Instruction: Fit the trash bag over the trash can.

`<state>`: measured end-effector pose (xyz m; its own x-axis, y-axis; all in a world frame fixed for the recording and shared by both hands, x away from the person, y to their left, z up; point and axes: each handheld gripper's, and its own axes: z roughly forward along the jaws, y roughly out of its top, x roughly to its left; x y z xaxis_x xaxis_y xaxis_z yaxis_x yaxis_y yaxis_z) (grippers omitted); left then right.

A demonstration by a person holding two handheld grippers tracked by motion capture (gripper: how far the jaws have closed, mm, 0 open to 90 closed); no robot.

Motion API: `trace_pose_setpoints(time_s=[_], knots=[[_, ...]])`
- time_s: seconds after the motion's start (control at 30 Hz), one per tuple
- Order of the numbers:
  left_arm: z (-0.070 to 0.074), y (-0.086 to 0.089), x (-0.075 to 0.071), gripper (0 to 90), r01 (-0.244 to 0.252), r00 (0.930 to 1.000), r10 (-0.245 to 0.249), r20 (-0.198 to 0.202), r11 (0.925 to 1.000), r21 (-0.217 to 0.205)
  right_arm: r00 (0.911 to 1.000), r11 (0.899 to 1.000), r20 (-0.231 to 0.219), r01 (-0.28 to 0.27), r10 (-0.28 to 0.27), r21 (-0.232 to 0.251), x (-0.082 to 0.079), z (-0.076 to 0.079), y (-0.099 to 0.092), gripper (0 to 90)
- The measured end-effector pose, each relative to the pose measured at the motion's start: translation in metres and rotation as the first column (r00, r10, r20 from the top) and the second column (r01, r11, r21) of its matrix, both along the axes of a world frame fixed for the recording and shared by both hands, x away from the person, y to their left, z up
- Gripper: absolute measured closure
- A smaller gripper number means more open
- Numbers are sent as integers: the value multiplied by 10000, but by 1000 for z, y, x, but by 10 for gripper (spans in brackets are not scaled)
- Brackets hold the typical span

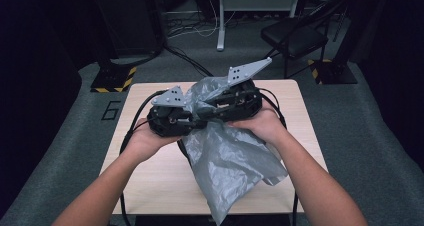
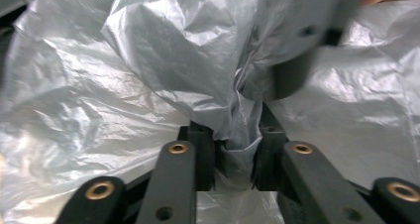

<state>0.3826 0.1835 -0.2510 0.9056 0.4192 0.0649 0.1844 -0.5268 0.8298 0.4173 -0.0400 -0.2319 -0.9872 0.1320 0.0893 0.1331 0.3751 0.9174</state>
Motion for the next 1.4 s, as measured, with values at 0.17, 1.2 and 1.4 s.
trace_pose_setpoints(time_s=[0.17, 1.2, 1.4], knots=[[7, 9, 2, 811, -392, 9990, 392, 213, 9992, -37, 9941, 9960, 657, 852, -868, 263, -8, 11, -15, 484], [17, 51, 10, 825, -1949, 9806, 1931, 323, 9786, 666, 9938, 9914, 310, 1086, -1066, -732, -41, -5, -57, 433], [20, 63, 9, 825, -2267, 9737, 2251, 354, 9725, 541, 9968, 9952, 295, 763, -747, -604, -47, -8, -53, 418]])
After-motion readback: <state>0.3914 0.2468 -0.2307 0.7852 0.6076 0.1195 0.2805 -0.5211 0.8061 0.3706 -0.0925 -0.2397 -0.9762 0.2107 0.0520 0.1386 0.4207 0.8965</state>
